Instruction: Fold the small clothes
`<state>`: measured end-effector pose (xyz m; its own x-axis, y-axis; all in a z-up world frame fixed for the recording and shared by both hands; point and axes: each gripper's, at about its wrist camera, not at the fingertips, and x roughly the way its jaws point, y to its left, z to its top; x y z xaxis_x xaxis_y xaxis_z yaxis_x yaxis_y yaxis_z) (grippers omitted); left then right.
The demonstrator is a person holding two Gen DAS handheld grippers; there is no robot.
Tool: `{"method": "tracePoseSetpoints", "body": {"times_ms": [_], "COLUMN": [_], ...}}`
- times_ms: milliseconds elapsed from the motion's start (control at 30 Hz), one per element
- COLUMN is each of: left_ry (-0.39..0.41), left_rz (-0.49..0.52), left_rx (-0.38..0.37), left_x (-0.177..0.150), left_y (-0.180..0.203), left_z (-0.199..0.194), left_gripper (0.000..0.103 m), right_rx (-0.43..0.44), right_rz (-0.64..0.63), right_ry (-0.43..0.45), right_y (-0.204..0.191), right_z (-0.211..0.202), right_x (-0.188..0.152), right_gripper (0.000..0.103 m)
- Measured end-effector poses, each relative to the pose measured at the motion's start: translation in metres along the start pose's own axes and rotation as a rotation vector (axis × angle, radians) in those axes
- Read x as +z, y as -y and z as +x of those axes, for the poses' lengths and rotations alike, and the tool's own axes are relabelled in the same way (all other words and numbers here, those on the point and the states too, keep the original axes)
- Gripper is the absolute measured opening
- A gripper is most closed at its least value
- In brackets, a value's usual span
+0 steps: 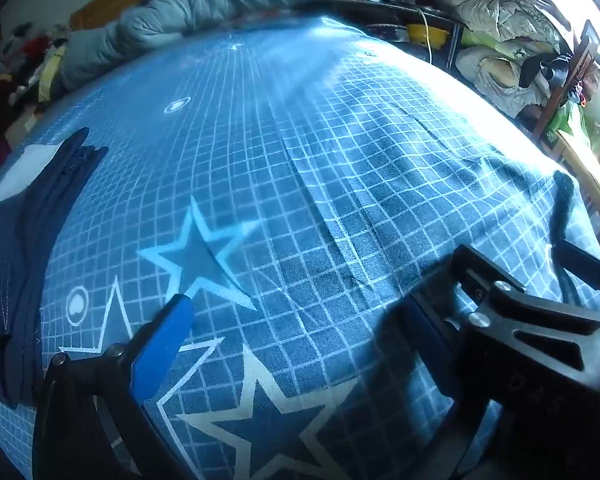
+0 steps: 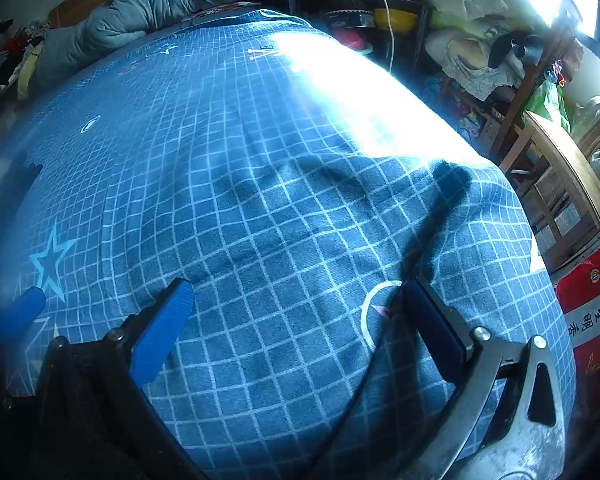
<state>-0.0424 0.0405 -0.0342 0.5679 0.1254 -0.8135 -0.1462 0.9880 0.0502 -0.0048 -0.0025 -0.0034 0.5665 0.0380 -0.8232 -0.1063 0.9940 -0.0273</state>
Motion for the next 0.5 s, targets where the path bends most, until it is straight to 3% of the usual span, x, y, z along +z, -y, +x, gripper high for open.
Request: {"method": "tracePoseSetpoints", "body": {"times_ms": [500], "left_ry": [0.000], "left_rz": [-0.004], "left_rx": [-0.004], "left_x": [-0.001], "left_y": [-0.001], "left_z": [0.000], "left_gripper": [0.103], "right_rx": [0.015], "right_rz": [0.002], "right_ry": [-0.001], "right_y": [0.011], "right_z": [0.000], "right_x": [-0.001], "right_gripper": [0.103]}}
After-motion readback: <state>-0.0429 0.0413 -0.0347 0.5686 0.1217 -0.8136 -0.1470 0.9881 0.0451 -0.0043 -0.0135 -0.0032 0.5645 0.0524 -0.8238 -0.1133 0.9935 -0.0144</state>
